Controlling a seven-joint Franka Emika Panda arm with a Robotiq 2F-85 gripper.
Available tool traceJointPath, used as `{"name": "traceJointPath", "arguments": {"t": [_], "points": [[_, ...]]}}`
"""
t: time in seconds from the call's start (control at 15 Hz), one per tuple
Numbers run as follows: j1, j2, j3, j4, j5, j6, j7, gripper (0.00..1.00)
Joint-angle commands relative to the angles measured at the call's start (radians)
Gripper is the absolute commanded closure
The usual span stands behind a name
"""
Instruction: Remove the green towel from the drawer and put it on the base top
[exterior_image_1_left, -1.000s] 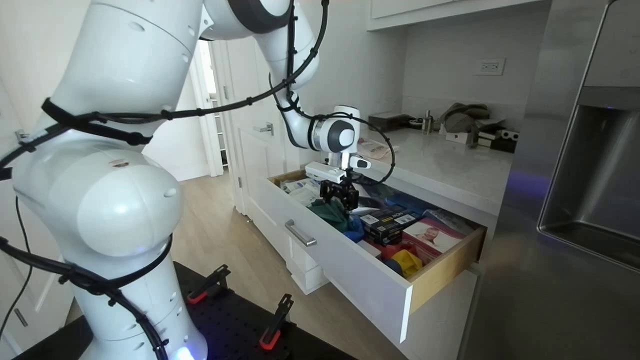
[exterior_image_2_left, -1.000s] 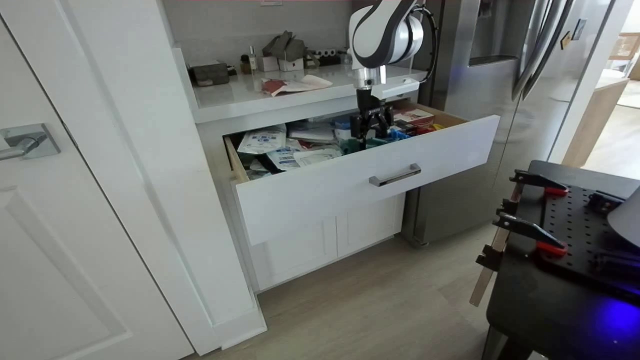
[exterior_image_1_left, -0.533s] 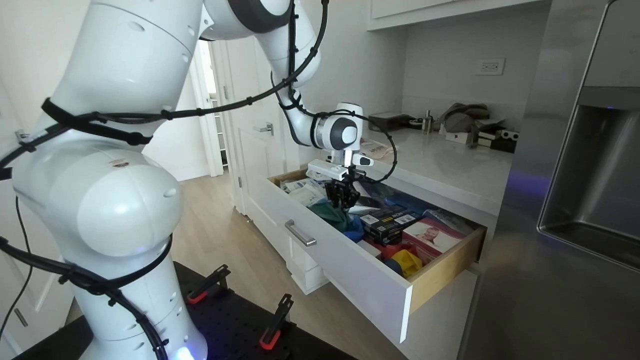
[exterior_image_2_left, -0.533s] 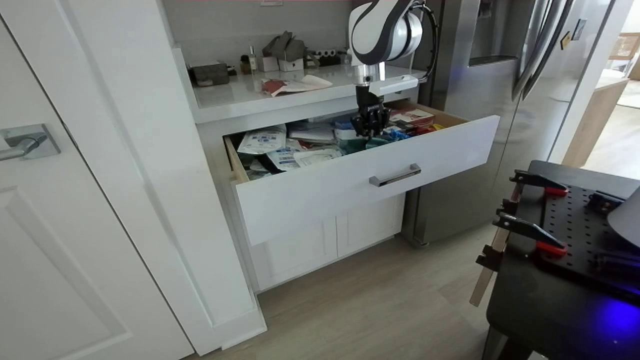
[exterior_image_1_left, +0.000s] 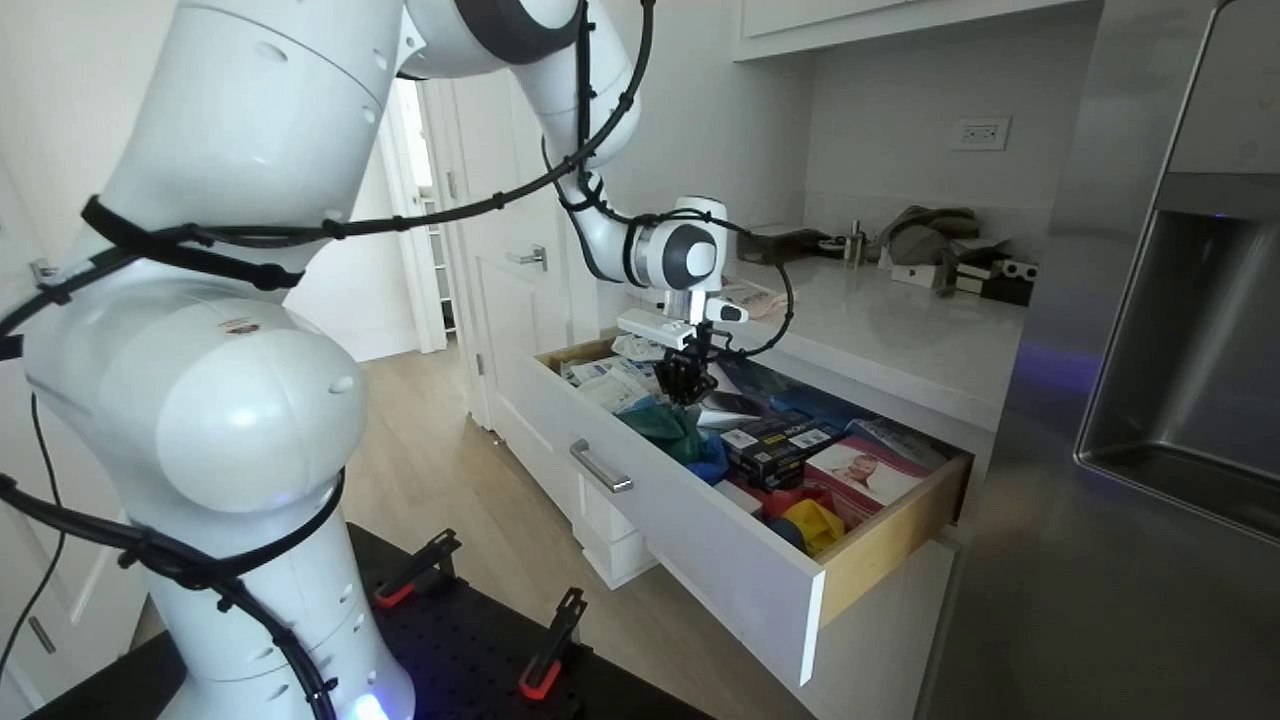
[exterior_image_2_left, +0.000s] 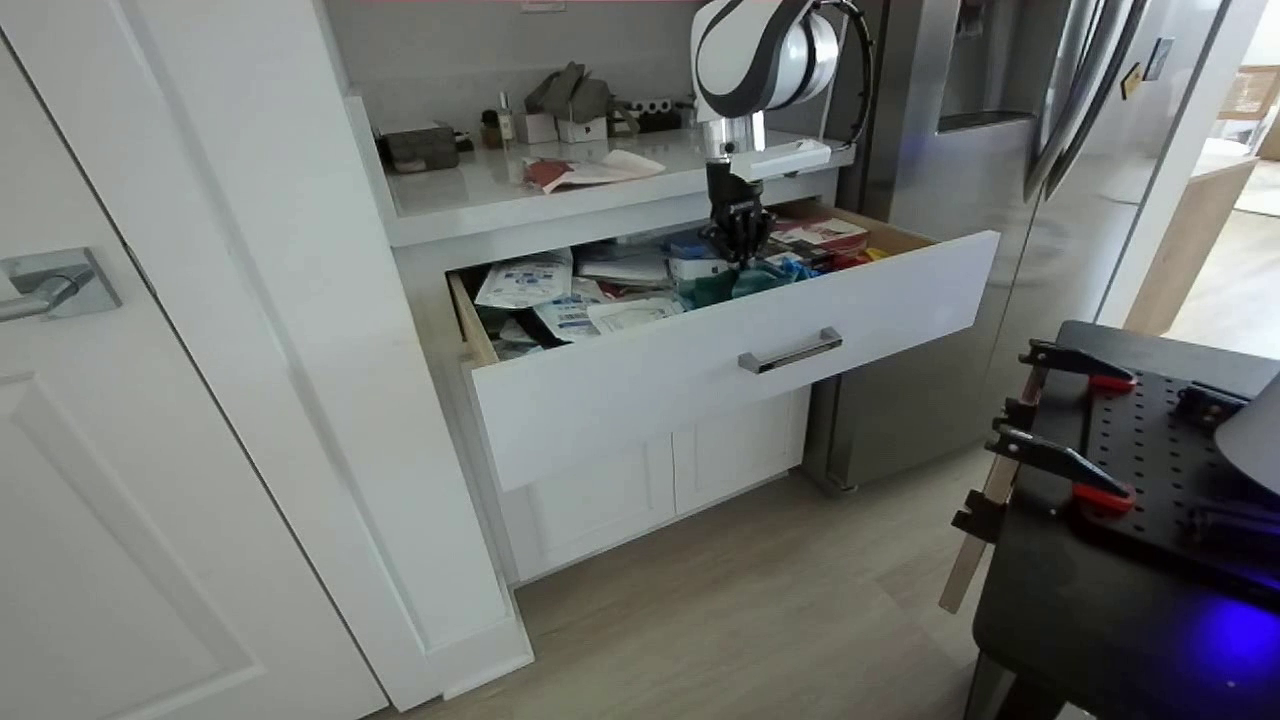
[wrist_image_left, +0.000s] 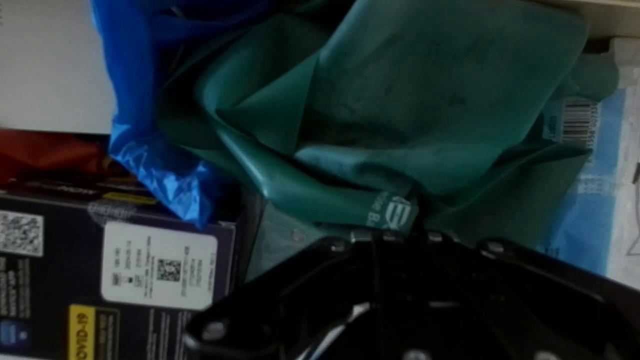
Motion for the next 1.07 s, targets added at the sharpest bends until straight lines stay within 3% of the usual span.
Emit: {"name": "traceJointPath", "arguments": {"t": [0.0,0.47,1.0], "points": [[0.037,-0.076,-0.02,0.054,-0.008,-0.146,0.056,0.99],[0.078,-0.194,-0.008,0.266,-0.023,-0.39,0.142,0.99],[0.063,-0.207,-0.004,0.541,0.028,-0.498,0.196,0.99]]}}
